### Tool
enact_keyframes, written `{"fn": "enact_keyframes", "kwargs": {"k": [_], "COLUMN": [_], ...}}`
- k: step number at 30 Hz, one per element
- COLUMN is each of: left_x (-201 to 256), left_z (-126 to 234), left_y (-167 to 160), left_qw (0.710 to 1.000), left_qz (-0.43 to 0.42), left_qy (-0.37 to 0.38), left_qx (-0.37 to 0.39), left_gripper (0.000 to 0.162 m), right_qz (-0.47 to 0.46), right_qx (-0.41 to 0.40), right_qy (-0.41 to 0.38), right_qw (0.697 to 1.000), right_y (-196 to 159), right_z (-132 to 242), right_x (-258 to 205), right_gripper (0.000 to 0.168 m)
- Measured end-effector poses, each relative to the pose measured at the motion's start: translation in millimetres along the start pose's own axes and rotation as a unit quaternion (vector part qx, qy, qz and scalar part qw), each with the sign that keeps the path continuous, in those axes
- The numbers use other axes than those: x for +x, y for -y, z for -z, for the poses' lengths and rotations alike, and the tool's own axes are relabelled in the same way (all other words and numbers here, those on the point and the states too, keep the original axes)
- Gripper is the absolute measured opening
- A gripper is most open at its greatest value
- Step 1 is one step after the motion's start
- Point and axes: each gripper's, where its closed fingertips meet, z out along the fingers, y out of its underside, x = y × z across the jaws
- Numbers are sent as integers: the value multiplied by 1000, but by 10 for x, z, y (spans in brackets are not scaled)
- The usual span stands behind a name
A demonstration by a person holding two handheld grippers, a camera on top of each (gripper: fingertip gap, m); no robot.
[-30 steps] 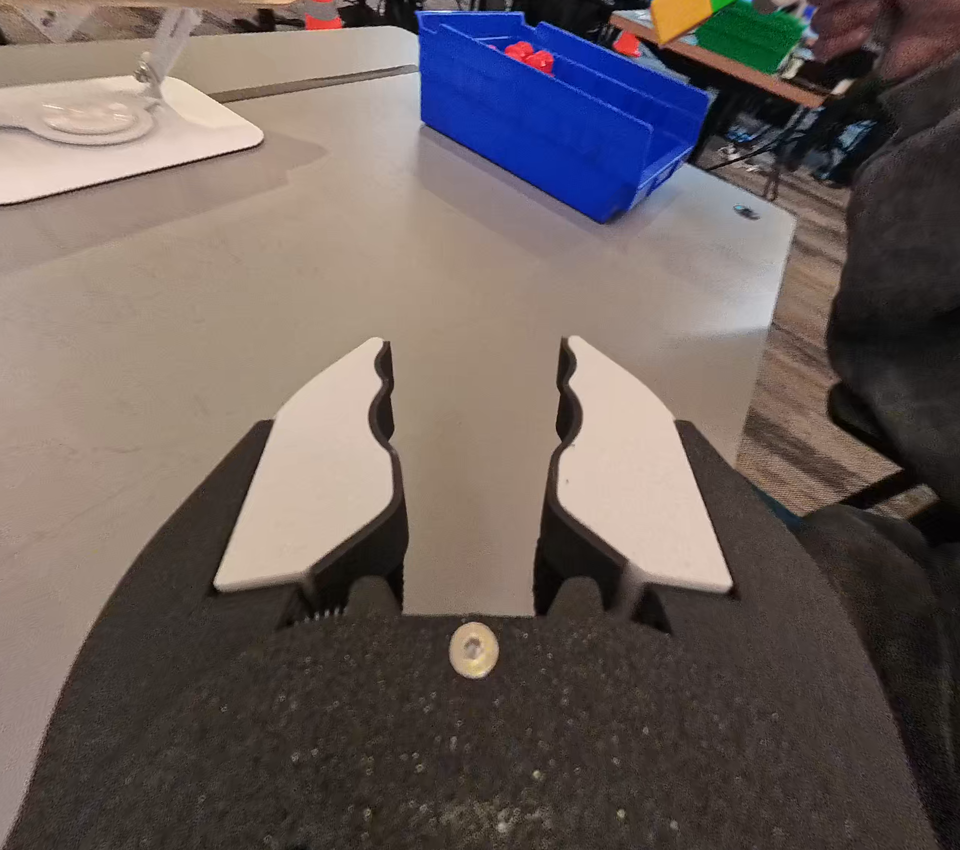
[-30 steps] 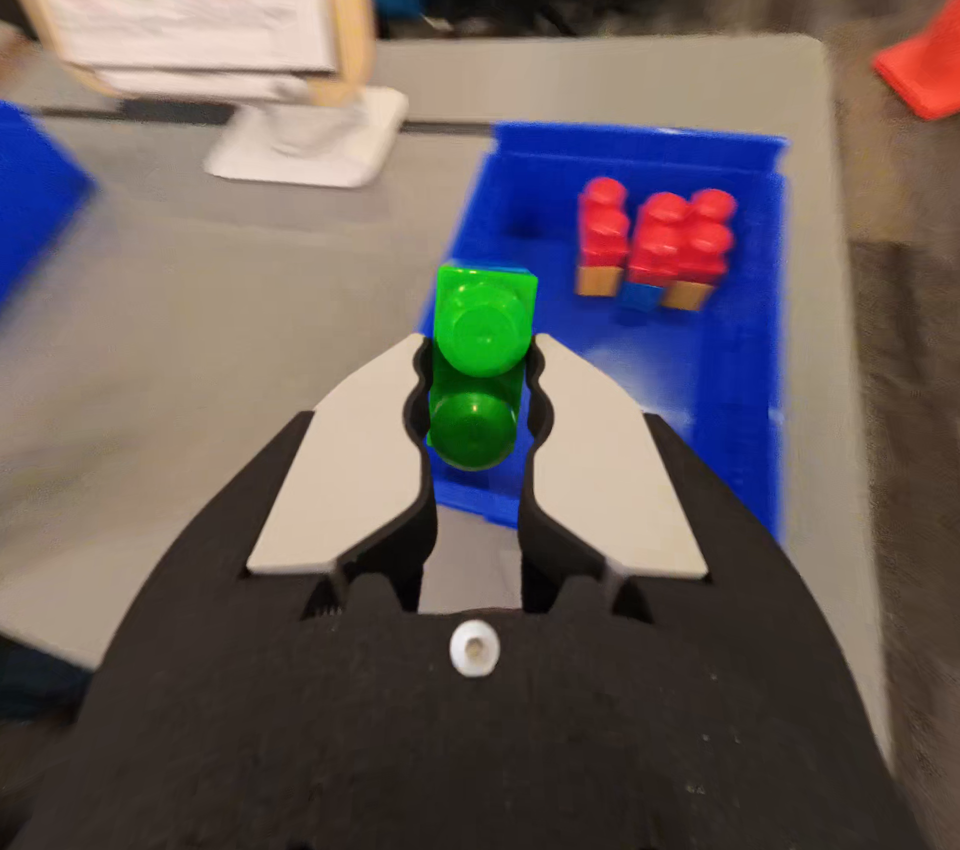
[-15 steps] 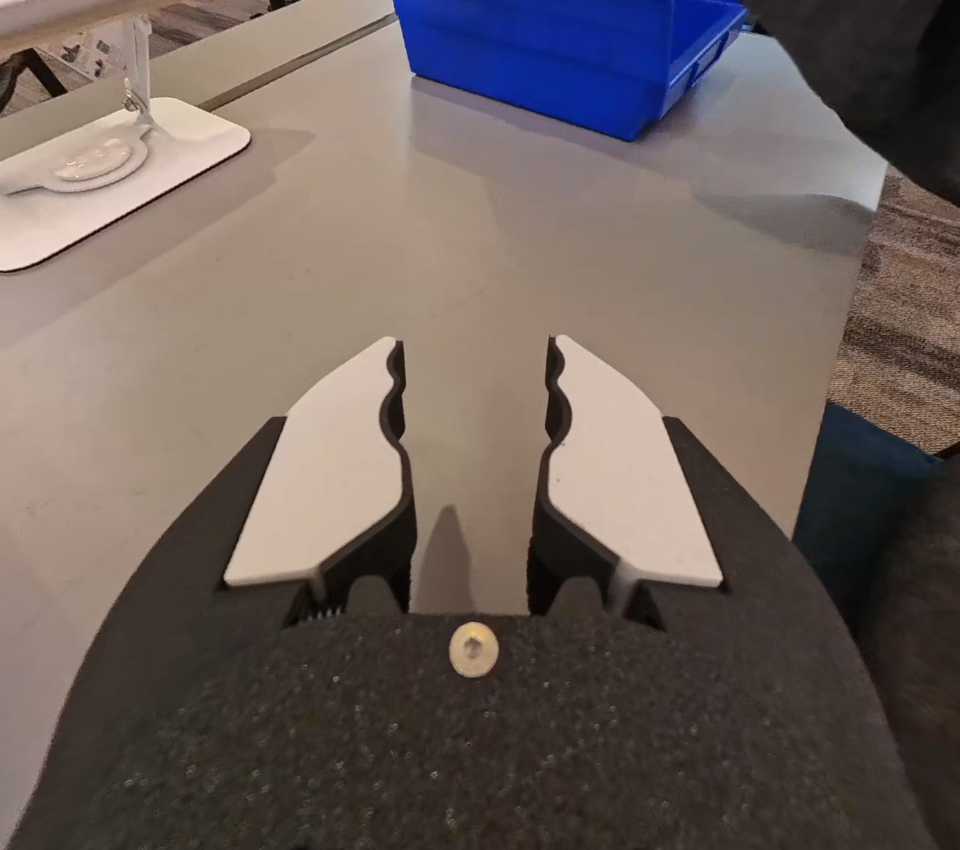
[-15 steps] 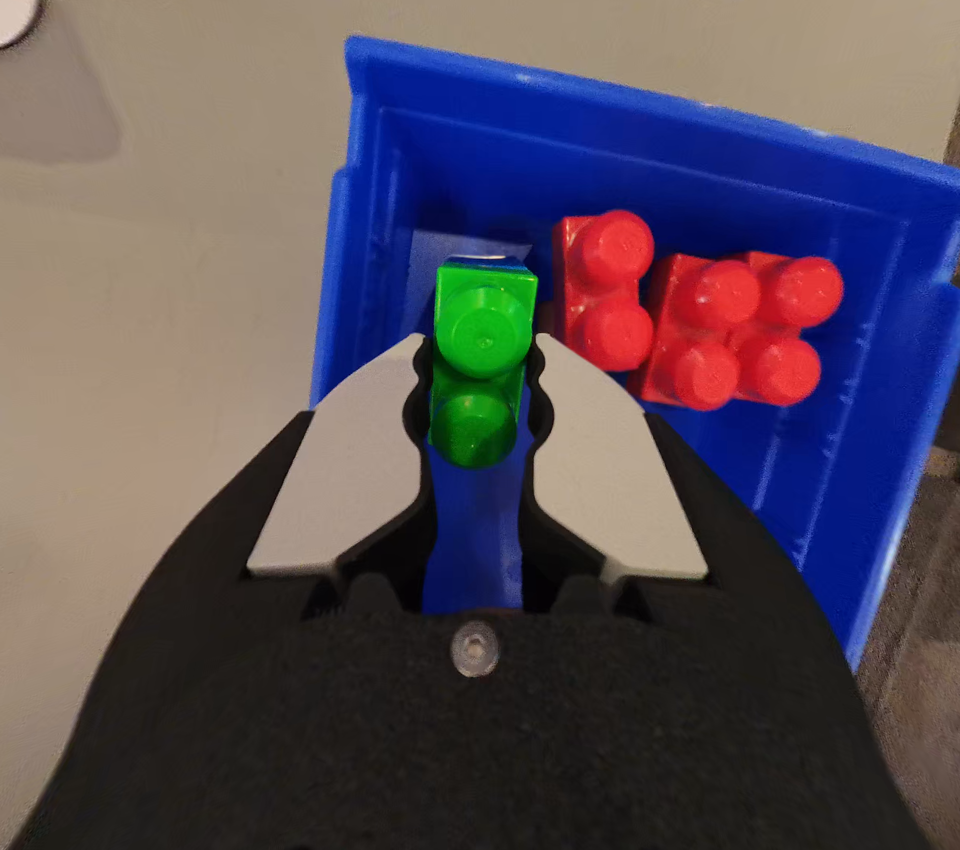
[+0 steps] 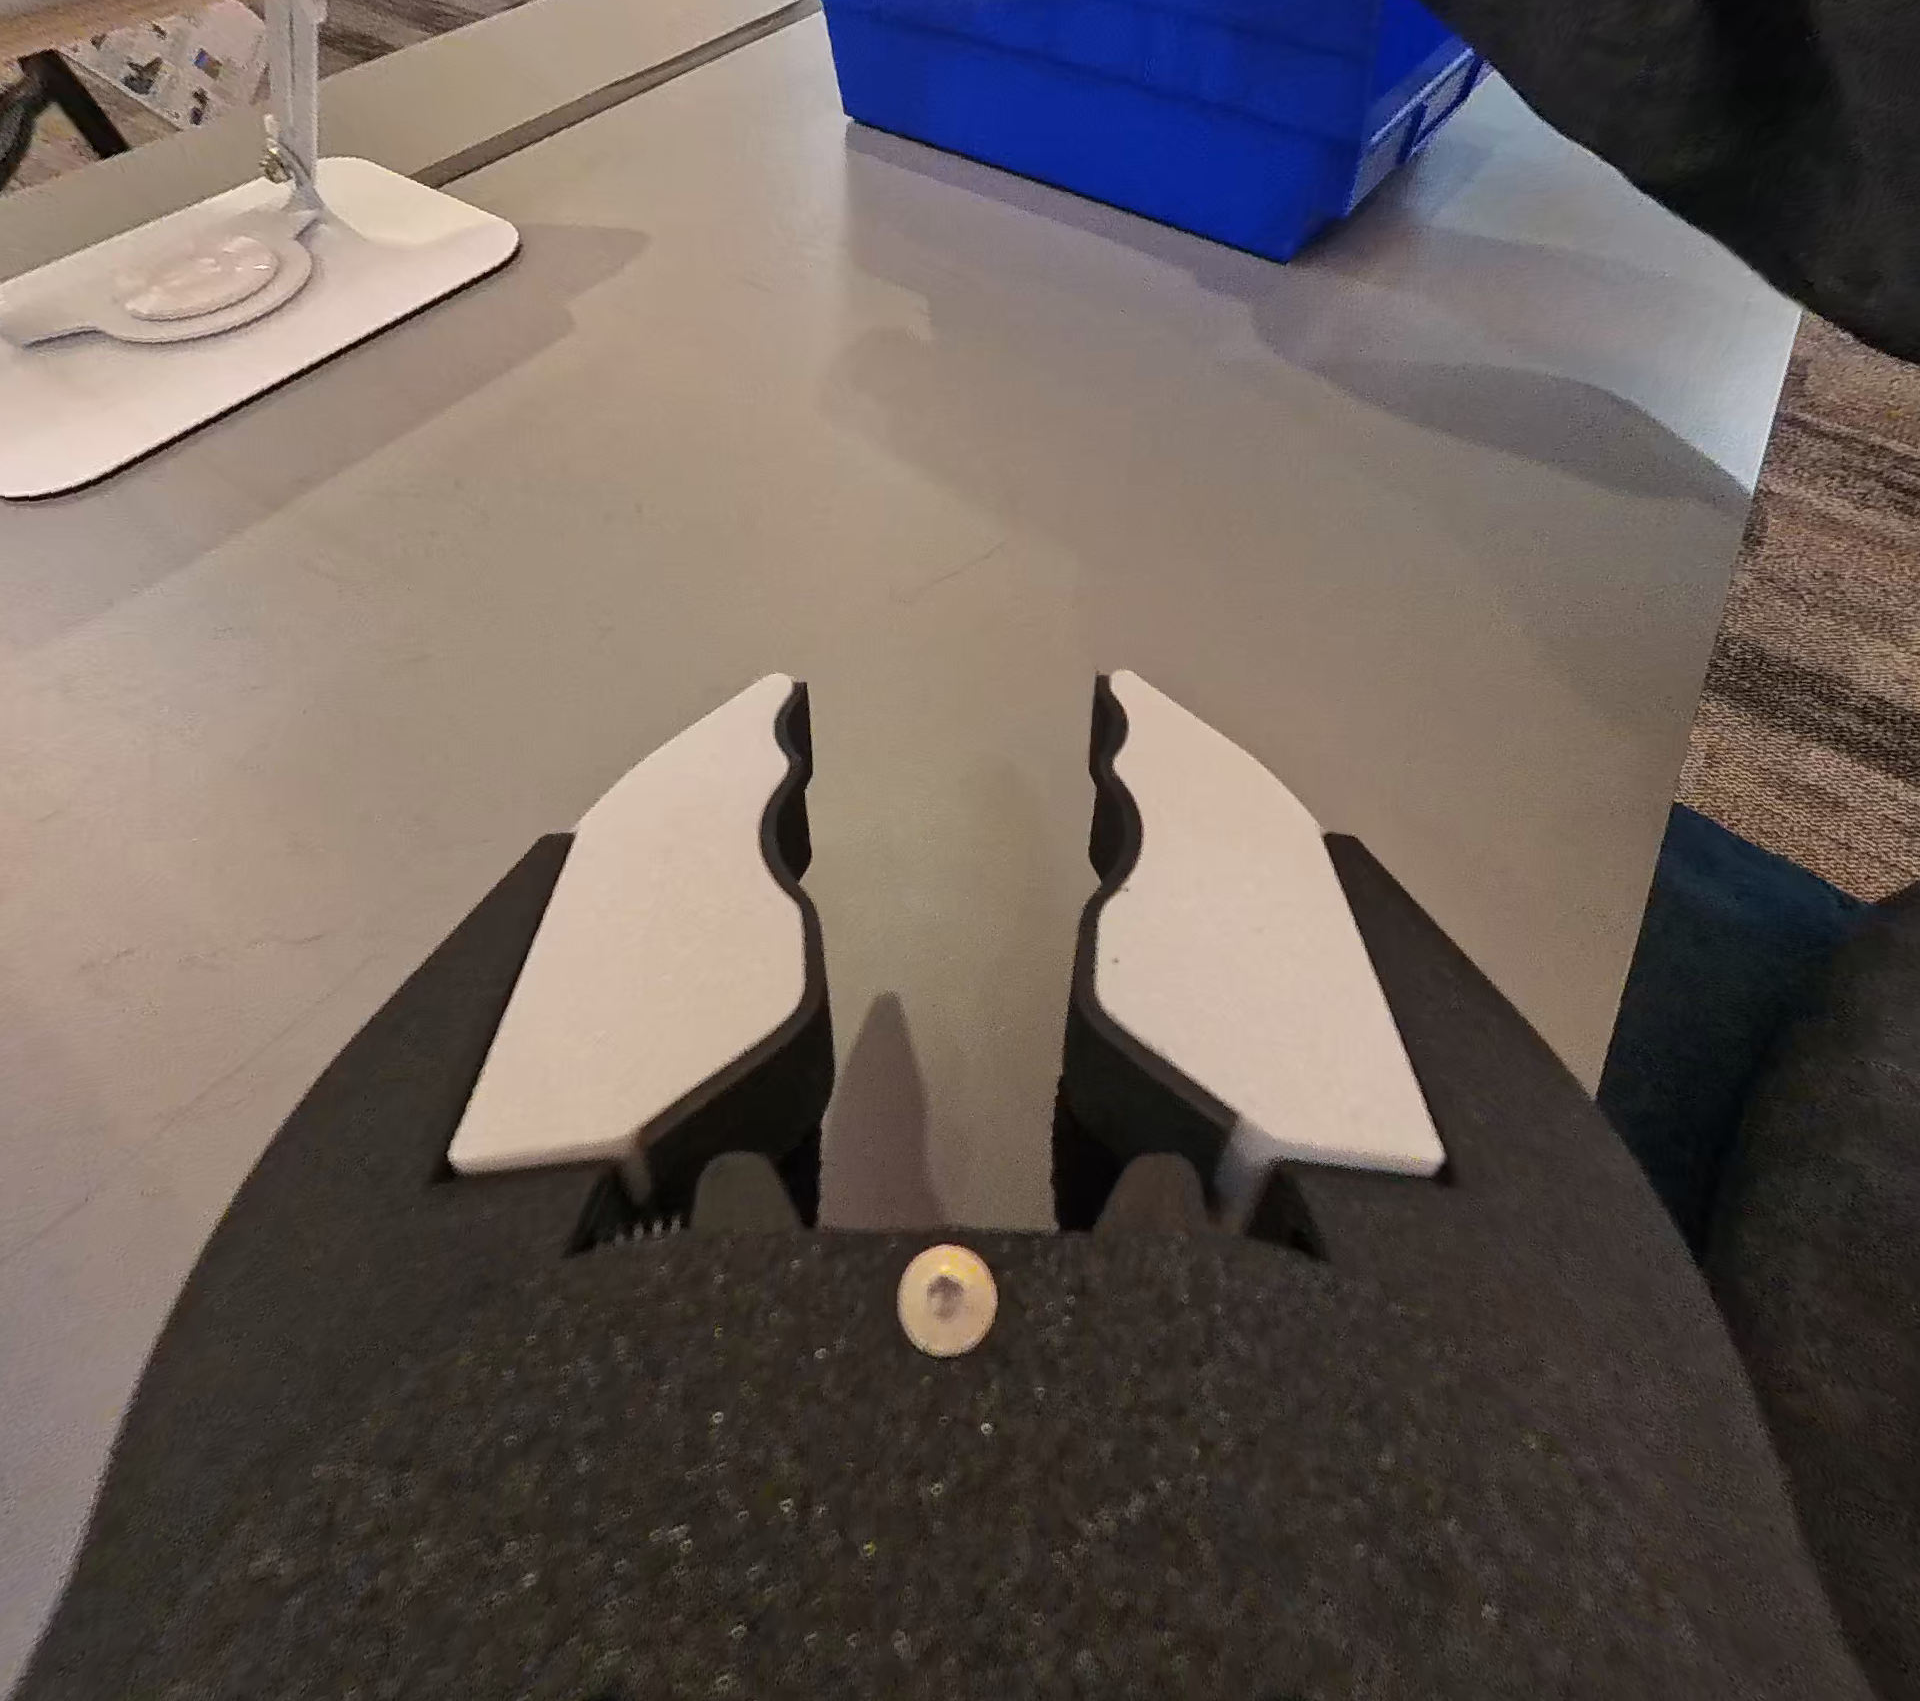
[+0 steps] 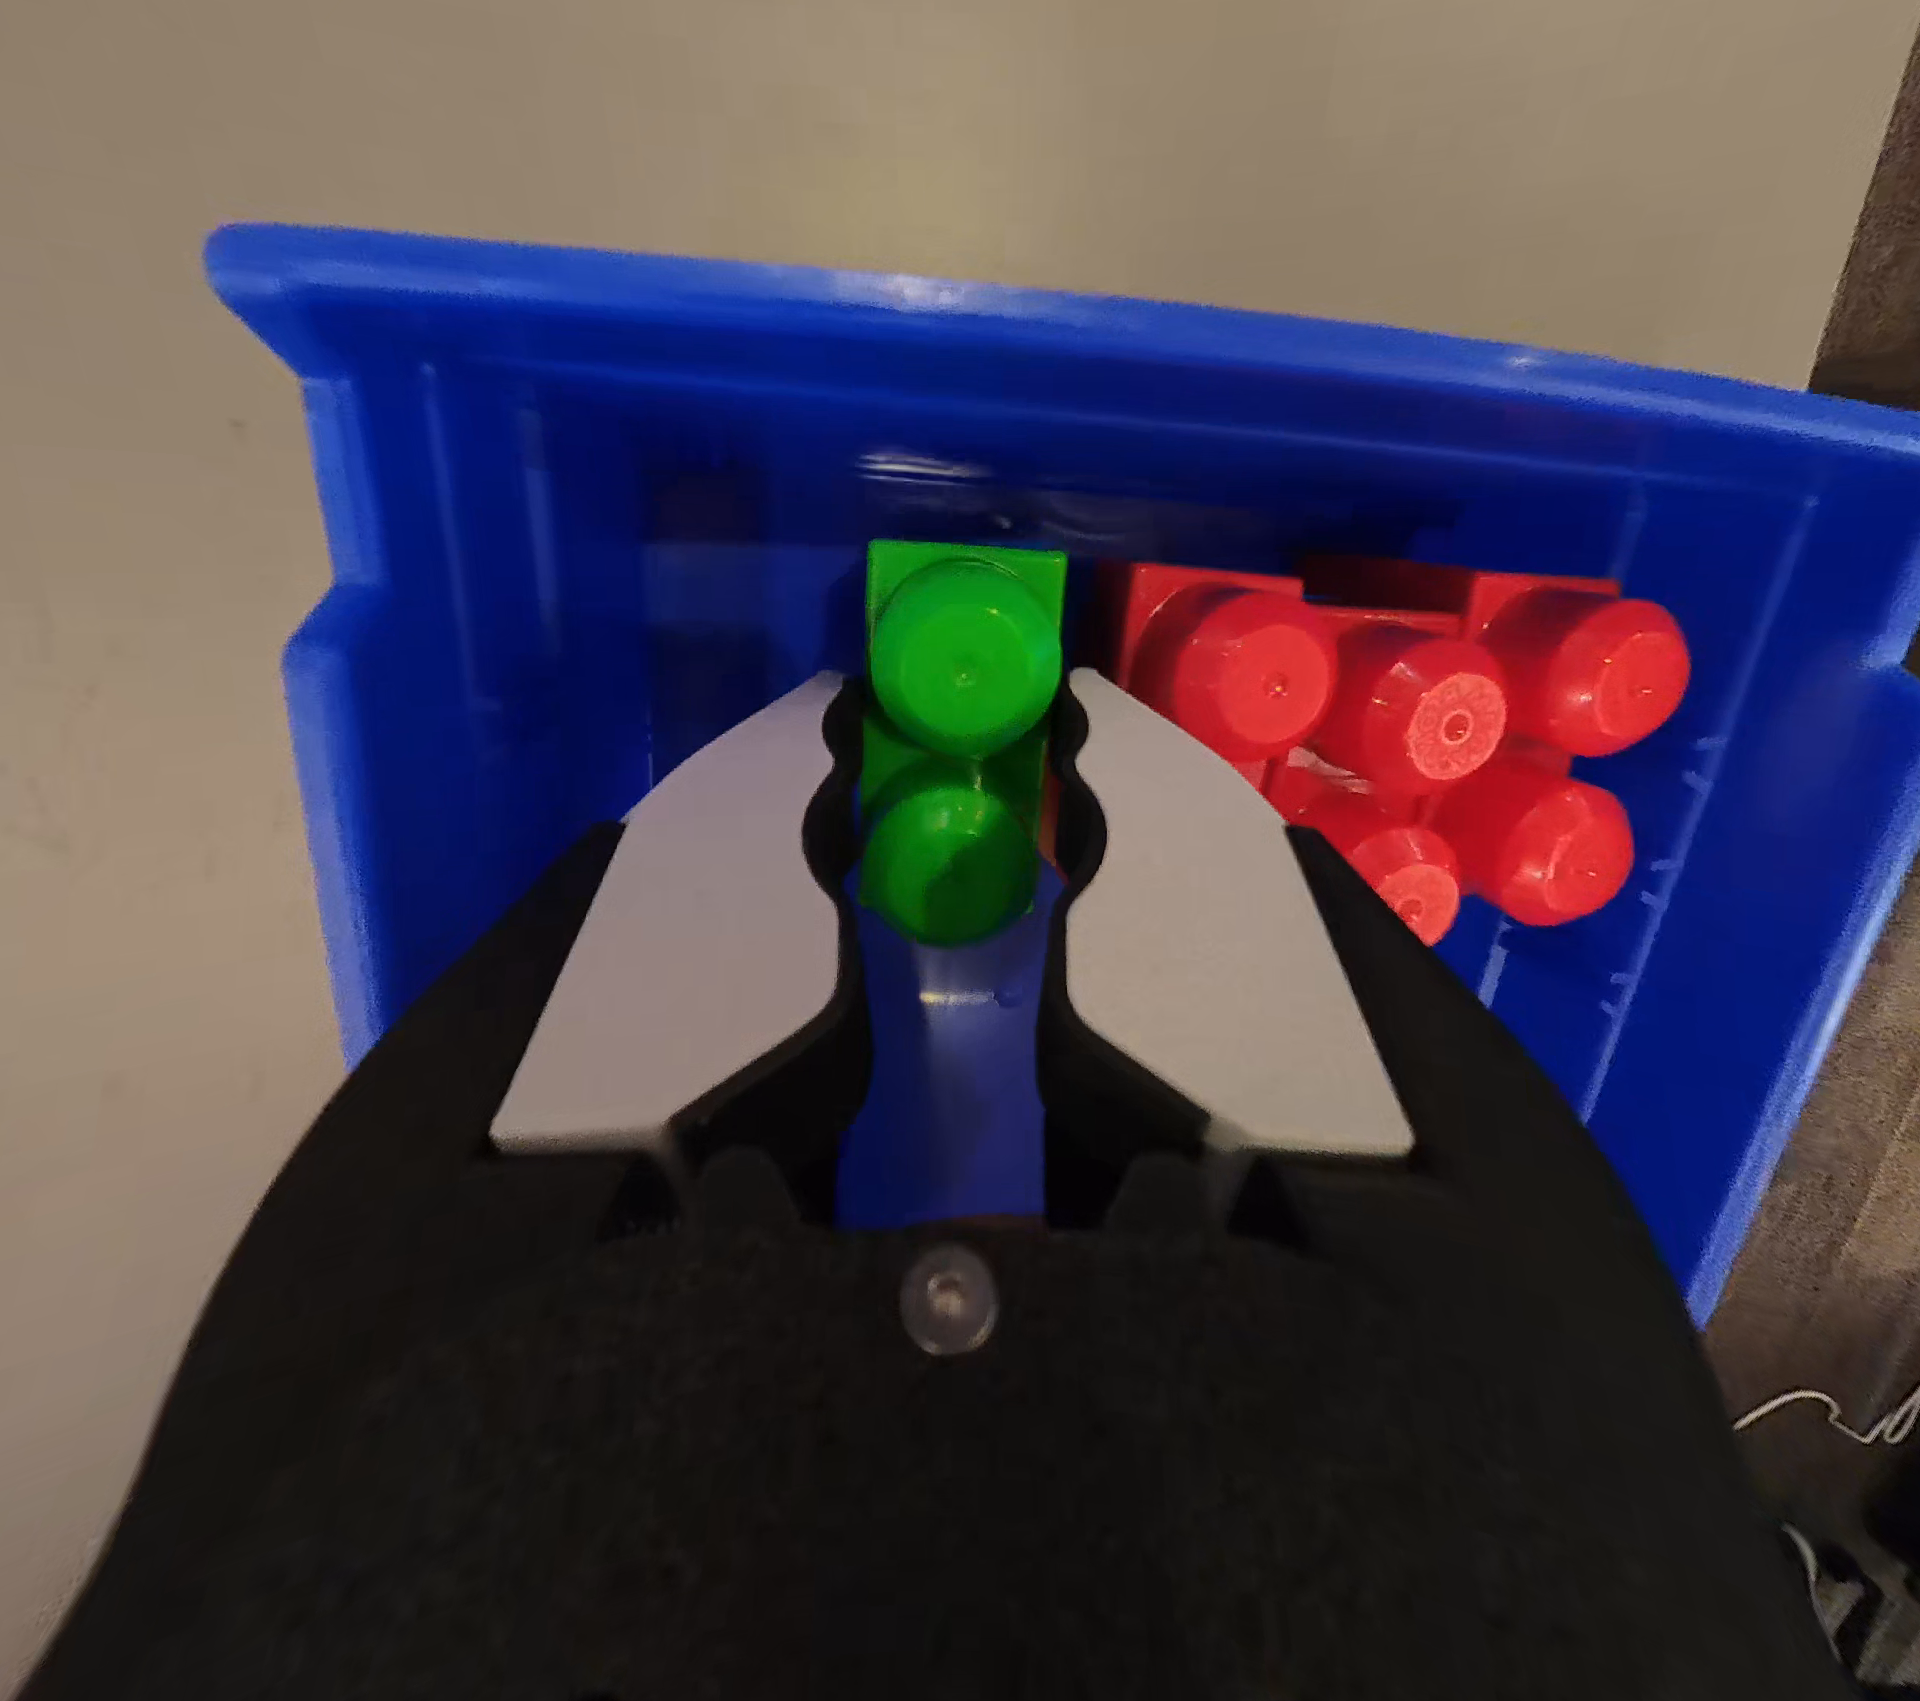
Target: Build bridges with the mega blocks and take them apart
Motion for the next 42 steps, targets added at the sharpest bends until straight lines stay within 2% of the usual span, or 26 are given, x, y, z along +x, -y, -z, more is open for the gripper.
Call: {"fn": "enact_keyframes", "kwargs": {"k": [3,5,7,10,13,16,18,21,24,26,29,32,38,40,42], "left_x": [31,41,45,-2,-110,-224,-277,-384,-409,-390,-350,-346,-369,-373,-487], "left_z": [-9,7,31,67,111,162,196,260,328,360,359,352,440,571,863], "left_y": [6,34,62,89,128,178,206,151,59,-18,-195,-282,-306,-216,-40], "left_qw": [1000,1000,1000,999,998,996,994,990,986,985,985,985,986,988,988], "left_qz": [-5,-8,-15,-24,-25,-8,8,36,70,87,101,101,97,91,74], "left_qy": [-1,3,6,22,50,75,86,125,142,141,138,138,138,127,134], "left_qx": [-1,3,10,19,34,52,66,60,54,46,17,1,-3,4,19], "left_gripper": [52,52,53,54,55,54,55,59,60,60,61,62,62,61,60], "right_qz": [7,13,21,48,69,122,140,142,157,158,180,214,206,201,198], "right_qx": [1,30,74,177,320,447,497,532,528,526,533,540,530,529,525], "right_qy": [11,12,39,43,86,169,234,326,322,334,311,274,290,294,298], "right_qw": [1000,999,996,982,941,870,824,768,770,766,766,767,770,770,772], "right_y": [-31,26,100,139,-58,-577,-1008,-1558,-1834,-1953,-2067,-2085,-2025,-2007,-2000], "right_z": [3,177,514,1295,2157,2636,2647,2351,1912,1788,1629,1561,1518,1515,1503], "right_x": [-21,12,-31,-35,-245,-833,-1318,-2052,-2440,-2586,-2667,-2681,-2691,-2685,-2685], "right_gripper": [40,47,51,53,53,58,64,66,67,66,65,61,59,59,58]}}
